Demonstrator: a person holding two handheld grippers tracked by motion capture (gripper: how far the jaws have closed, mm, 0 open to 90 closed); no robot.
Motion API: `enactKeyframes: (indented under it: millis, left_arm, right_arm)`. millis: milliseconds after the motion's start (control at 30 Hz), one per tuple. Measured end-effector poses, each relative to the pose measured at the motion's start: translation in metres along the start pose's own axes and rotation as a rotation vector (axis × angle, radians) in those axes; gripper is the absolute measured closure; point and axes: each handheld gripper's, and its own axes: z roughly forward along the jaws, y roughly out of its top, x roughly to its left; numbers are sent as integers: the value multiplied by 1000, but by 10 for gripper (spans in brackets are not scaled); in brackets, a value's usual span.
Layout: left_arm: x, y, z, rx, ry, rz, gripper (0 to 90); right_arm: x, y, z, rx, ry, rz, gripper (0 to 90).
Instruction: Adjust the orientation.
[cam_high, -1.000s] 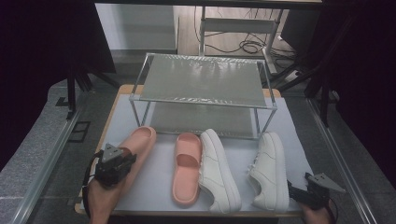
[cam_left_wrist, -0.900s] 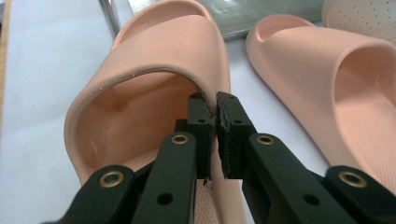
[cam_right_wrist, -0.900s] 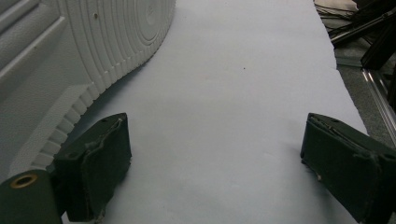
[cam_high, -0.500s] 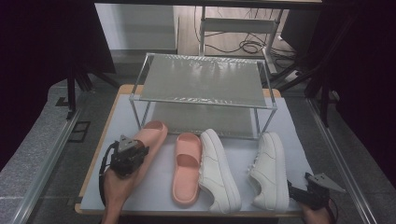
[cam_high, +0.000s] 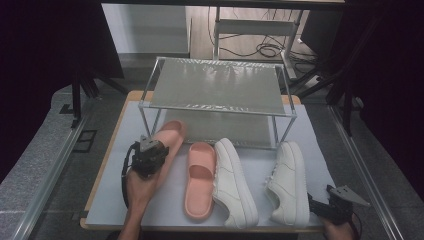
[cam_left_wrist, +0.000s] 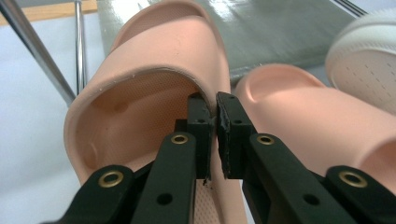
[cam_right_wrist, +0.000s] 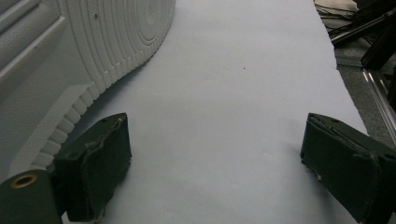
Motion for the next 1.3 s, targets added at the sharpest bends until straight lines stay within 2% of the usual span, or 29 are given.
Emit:
enactKeyframes:
  millis: [400, 600, 900, 1067, 1300]
  left_arm:
    - [-8, 21, 32, -28, 49, -6, 843]
    - [-10, 32, 53, -41, 99, -26, 843]
    - [-12, 38, 76, -48, 140, -44, 841]
    - [-13, 43, 90, -58, 197, -43, 831]
    - [-14, 46, 103, -55, 212, -41, 830]
  right_arm:
    - [0, 0, 0, 2, 1, -2, 83]
    - [0, 0, 0, 2, 1, -2, 82]
    - [0, 0, 0, 0, 1, -2, 83]
    - [0, 0, 0, 2, 2, -3, 82]
    - [0, 0, 0, 1, 1, -3, 82]
